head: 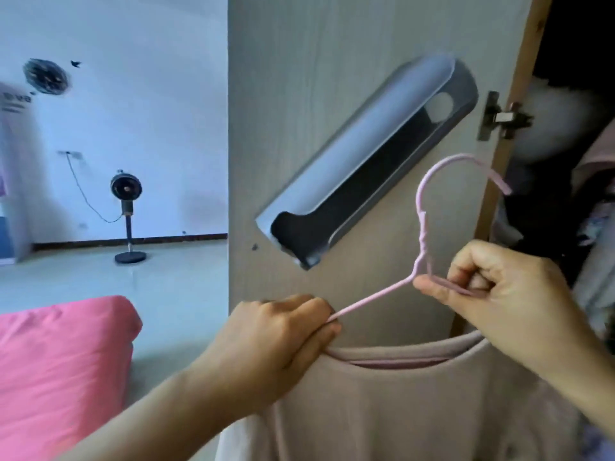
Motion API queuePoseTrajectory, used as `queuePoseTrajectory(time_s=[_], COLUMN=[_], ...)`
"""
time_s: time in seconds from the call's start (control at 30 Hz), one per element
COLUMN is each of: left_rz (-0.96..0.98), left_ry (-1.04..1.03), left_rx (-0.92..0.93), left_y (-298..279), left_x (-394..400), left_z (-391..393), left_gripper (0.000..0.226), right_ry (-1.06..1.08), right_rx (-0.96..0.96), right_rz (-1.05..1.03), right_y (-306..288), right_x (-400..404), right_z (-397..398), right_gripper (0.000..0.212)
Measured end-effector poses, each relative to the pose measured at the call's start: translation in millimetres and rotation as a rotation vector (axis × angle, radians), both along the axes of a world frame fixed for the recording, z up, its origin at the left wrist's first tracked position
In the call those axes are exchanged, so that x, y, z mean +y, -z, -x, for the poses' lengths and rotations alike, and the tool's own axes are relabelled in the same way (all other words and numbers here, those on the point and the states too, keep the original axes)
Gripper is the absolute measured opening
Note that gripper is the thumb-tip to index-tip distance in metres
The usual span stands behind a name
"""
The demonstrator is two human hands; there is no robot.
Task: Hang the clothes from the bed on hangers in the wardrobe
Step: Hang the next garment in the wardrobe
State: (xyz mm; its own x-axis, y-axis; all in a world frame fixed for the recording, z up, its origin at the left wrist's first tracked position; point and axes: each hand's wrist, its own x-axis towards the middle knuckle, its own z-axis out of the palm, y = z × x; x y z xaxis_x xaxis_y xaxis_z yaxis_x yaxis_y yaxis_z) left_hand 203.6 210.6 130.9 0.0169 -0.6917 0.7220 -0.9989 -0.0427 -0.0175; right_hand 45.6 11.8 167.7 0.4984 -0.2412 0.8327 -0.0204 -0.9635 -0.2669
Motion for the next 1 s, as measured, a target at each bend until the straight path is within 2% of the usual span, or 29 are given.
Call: queuePoseTrajectory(time_s=[0.2,0.3,0.47,0.6,0.7,0.77,0.87,1.0], left_rz=[0.057,0.067,0.185,0.256,0.302,0.298,0.288,0.296], left_ry=[-0.115,-0.217,-0.500,-0.790,-1.019,-1.117,-1.225,-1.303], left_rx=[-0.004,-0.019,-0.065,-0.065,-0.078,-0.057,-0.044,-0.025], left_y=[23,35,65,85,93,97,104,111], left_x=[71,108,163,209,242,264,291,317], left_z=[-18,-29,-35,-36,-39,-43,-56,-94], left_gripper=[0.027,0.035,0.034,0.026,0.024,0.029,0.032,0.042], right_ry=[-0.096,-0.247,-0.506,-0.670,-0.779,-0.809,-0.821,-0.744], right_rx=[0.047,0.098,0.196,0.347,0.412,0.378,0.320,0.281], right_rz=[-0.013,-0.074,-0.201,-0.182,-0.077,-0.050,-0.022,0.176], right_y=[27,39,63,75,82,89,104,130], right_x=[61,89,137,175,202,218,242,268], right_z=[-33,-54,-98,-134,-162,-180,-213,-285], right_gripper=[0.055,0.044,0.035,0.028,0.039,0.050,0.055,0.068])
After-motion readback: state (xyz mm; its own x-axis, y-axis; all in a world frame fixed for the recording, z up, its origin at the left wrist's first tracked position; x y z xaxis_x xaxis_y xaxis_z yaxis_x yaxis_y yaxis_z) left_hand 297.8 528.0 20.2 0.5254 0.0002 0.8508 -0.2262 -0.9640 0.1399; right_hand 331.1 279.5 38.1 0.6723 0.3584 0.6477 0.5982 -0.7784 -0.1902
